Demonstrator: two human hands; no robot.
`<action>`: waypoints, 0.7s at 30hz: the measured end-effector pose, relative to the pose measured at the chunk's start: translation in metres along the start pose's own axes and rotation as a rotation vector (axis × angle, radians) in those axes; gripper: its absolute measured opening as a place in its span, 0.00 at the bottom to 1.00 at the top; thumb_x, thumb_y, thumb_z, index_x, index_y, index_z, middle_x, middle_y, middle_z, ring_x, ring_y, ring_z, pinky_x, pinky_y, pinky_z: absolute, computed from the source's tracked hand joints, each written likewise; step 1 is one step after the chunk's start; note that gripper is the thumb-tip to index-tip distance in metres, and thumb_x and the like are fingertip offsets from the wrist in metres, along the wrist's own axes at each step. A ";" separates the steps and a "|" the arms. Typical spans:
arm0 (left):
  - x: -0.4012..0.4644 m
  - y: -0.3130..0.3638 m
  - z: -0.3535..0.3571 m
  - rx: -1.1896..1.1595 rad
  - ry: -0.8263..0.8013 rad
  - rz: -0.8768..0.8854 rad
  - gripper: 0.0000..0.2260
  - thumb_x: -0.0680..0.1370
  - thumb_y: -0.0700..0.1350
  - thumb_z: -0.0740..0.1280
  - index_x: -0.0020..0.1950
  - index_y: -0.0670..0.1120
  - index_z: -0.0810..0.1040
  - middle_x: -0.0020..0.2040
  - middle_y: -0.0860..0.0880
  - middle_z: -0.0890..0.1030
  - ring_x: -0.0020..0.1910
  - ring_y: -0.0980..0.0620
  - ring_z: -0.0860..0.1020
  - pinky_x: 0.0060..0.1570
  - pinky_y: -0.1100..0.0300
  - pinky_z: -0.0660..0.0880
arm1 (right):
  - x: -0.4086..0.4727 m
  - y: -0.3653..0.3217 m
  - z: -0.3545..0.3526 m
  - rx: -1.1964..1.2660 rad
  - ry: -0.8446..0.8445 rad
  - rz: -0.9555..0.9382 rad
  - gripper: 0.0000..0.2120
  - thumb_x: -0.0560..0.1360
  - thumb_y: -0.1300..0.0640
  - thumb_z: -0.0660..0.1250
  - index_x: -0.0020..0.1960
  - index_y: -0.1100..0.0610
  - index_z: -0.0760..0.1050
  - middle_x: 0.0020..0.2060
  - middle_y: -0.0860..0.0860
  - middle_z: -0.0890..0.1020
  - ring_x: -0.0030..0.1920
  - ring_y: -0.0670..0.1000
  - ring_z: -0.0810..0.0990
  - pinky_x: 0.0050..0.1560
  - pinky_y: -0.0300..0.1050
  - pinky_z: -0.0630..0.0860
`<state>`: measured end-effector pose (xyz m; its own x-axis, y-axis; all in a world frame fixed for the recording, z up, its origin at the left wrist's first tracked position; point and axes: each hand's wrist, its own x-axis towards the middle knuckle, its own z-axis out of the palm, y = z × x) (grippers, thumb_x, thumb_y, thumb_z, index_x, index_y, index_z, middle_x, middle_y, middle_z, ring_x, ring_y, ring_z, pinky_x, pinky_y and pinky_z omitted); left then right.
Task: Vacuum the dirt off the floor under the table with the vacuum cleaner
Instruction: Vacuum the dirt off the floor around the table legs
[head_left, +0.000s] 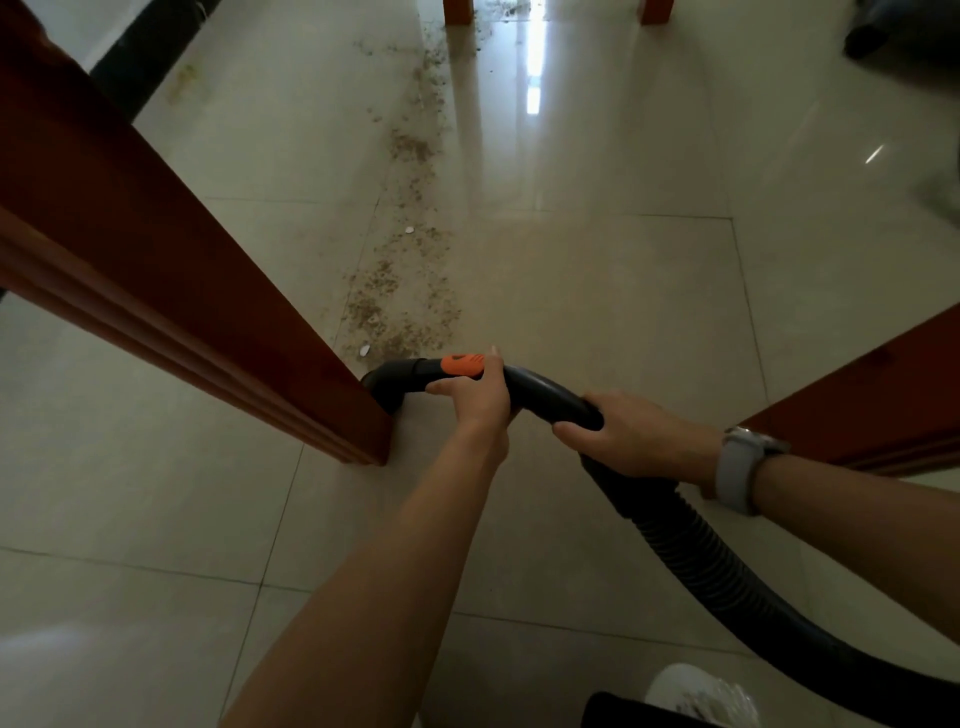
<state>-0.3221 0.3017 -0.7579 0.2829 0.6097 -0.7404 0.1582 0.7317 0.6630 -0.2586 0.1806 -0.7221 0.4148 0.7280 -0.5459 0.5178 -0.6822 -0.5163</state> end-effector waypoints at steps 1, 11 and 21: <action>-0.001 -0.003 0.002 0.008 -0.004 -0.001 0.42 0.80 0.46 0.63 0.75 0.46 0.30 0.70 0.40 0.68 0.63 0.42 0.74 0.54 0.52 0.75 | -0.003 0.002 0.000 0.001 -0.006 0.002 0.15 0.79 0.46 0.60 0.58 0.56 0.73 0.35 0.48 0.75 0.33 0.44 0.74 0.32 0.36 0.69; -0.002 -0.020 0.012 0.090 -0.029 0.024 0.42 0.80 0.48 0.62 0.74 0.46 0.27 0.72 0.40 0.65 0.65 0.41 0.72 0.62 0.47 0.73 | -0.012 0.020 0.004 -0.002 0.000 0.006 0.15 0.79 0.45 0.58 0.58 0.56 0.71 0.35 0.47 0.74 0.33 0.43 0.73 0.30 0.35 0.67; 0.008 -0.012 0.002 0.141 0.038 0.065 0.41 0.80 0.50 0.62 0.75 0.46 0.30 0.74 0.40 0.64 0.66 0.40 0.71 0.64 0.46 0.71 | -0.001 0.009 0.013 -0.031 0.003 -0.022 0.16 0.80 0.45 0.57 0.58 0.57 0.70 0.40 0.51 0.76 0.36 0.49 0.75 0.33 0.38 0.70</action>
<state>-0.3205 0.2969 -0.7718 0.2616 0.6671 -0.6975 0.2728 0.6421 0.7164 -0.2645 0.1731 -0.7350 0.4050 0.7432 -0.5325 0.5497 -0.6633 -0.5078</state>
